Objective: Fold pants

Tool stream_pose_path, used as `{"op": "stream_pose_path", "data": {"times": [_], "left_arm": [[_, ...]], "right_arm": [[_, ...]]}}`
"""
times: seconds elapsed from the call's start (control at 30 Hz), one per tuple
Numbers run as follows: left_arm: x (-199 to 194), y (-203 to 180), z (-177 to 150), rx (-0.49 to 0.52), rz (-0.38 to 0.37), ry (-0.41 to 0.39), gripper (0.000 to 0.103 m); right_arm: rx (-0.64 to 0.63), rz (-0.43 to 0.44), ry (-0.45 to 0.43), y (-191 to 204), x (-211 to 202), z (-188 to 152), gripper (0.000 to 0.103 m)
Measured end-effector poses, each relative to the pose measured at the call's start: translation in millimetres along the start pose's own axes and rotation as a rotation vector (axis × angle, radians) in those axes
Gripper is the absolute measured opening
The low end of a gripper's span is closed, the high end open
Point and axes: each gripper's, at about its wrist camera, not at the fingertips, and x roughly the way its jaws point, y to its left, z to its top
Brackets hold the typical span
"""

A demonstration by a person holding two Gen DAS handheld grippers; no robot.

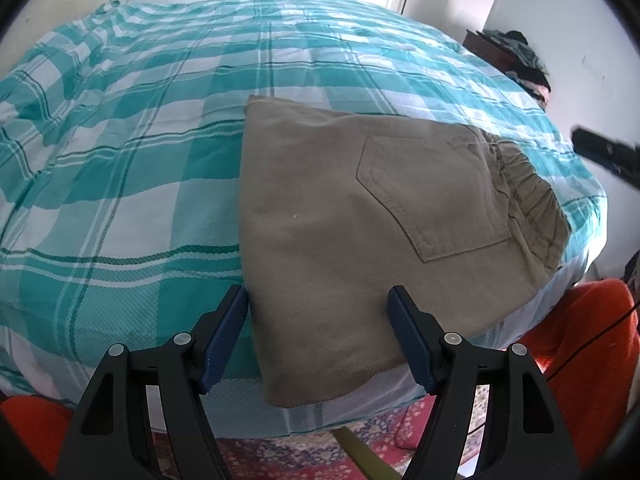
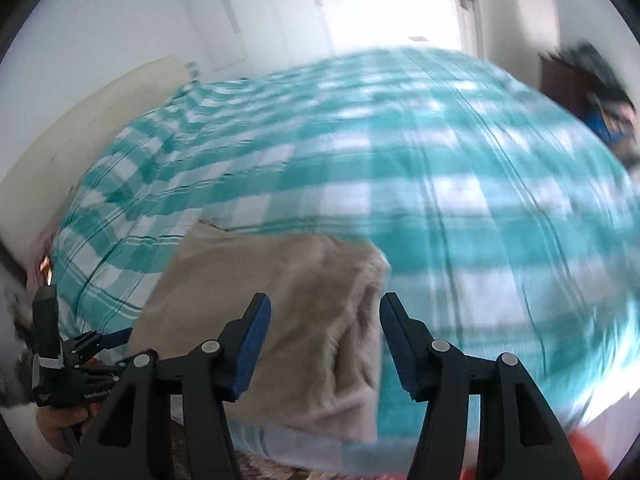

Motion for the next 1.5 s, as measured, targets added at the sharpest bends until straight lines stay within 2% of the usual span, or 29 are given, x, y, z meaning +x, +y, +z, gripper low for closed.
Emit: {"op": "stream_pose_path", "data": {"times": [0.13,0.2,0.23,0.3,0.33,0.37,0.47,0.53,0.57,0.6,0.63,0.7,0.73,0.83,0.9,0.93,0.97,1.0,1.07,1.1,1.13,1.17,1.2,1.3,1.4,1.5], "left_arm": [[3.0,-1.6,-1.8,0.013,0.004,0.006,0.073],[7.1,-2.8,-3.6,0.024,0.011,0.017,0.075],[8.5,-3.6,-4.4,0.030,0.015,0.021,0.076],[8.8,-4.6,-5.4,0.040,0.005,0.027,0.077],[6.5,-4.4,-5.1,0.039,0.001,0.028,0.077],[2.8,-2.7,-4.5,0.031,-0.009,0.030,0.077],[-14.1,9.0,0.7,-0.030,-0.072,-0.008,0.078],[-15.8,16.0,6.7,-0.049,-0.073,-0.022,0.085],[-11.3,20.4,9.9,-0.059,-0.070,-0.016,0.086],[-4.6,24.4,11.7,-0.070,-0.074,0.005,0.086],[4.3,28.9,13.2,-0.085,-0.087,0.040,0.086],[20.1,38.6,13.5,-0.118,-0.136,0.106,0.086],[24.1,43.2,14.2,-0.134,-0.157,0.119,0.086],[35.3,56.0,23.1,-0.189,-0.214,0.137,0.086],[48.9,61.1,33.9,-0.224,-0.257,0.165,0.086],[57.9,62.4,39.8,-0.242,-0.286,0.186,0.087],[67.7,62.8,45.3,-0.260,-0.319,0.213,0.087],[76.2,62.3,50.0,-0.278,-0.341,0.237,0.087],[81.7,59.1,55.6,-0.295,-0.376,0.251,0.079],[78.9,55.6,58.6,-0.285,-0.386,0.244,0.058],[74.0,52.4,60.2,-0.267,-0.372,0.234,0.033],[66.0,49.4,63.4,-0.241,-0.362,0.217,0.021],[59.0,48.2,67.0,-0.228,-0.373,0.205,0.012],[37.2,42.4,85.4,-0.196,-0.398,0.163,0.011],[17.6,38.7,116.7,-0.167,-0.386,0.110,0.011],[1.0,48.6,157.6,-0.156,-0.361,0.017,0.011]], "right_arm": [[-0.093,0.020,-0.007,23.1,17.2,13.5,0.057],[-0.128,0.034,0.022,28.0,39.3,15.0,0.057],[-0.127,0.042,0.060,26.1,54.5,13.4,0.057],[-0.098,0.022,0.226,12.0,102.6,0.8,0.057],[-0.096,0.013,0.275,5.3,117.6,-6.9,0.053],[-0.111,0.006,0.276,2.8,120.0,-10.6,0.049],[-0.099,0.033,0.215,4.9,85.6,-6.5,0.048],[-0.094,0.092,0.165,7.0,56.9,-8.3,0.048],[-0.113,0.106,0.151,8.8,43.3,-13.7,0.052],[-0.133,0.102,0.168,9.5,39.4,-21.3,0.058],[-0.148,0.098,0.217,8.9,42.7,-29.4,0.060],[-0.176,0.078,0.342,6.0,55.4,-47.5,0.060],[-0.170,0.096,0.339,2.7,51.9,-49.8,0.058],[-0.037,0.187,0.260,-18.3,33.6,-38.8,0.060],[0.085,0.232,0.229,-37.9,37.9,-27.4,0.067],[0.140,0.241,0.235,-47.5,49.2,-21.8,0.072],[0.176,0.263,0.263,-56.1,62.4,-20.5,0.072],[0.227,0.268,0.323,-66.9,86.3,-21.6,0.072],[0.306,0.290,0.402,-79.9,117.7,-26.1,0.068],[0.367,0.362,0.411,-84.7,130.3,-28.5,0.061],[0.386,0.390,0.414,-84.7,135.1,-27.7,0.055],[0.370,0.389,0.420,-80.7,136.7,-25.2,0.047],[0.334,0.382,0.423,-75.1,133.5,-24.7,0.045],[0.230,0.373,0.397,-56.5,118.4,-9.4,0.032],[0.140,0.390,0.361,-32.8,104.3,18.2,0.030],[0.062,0.381,0.288,-10.7,95.8,66.4,0.030]]}}
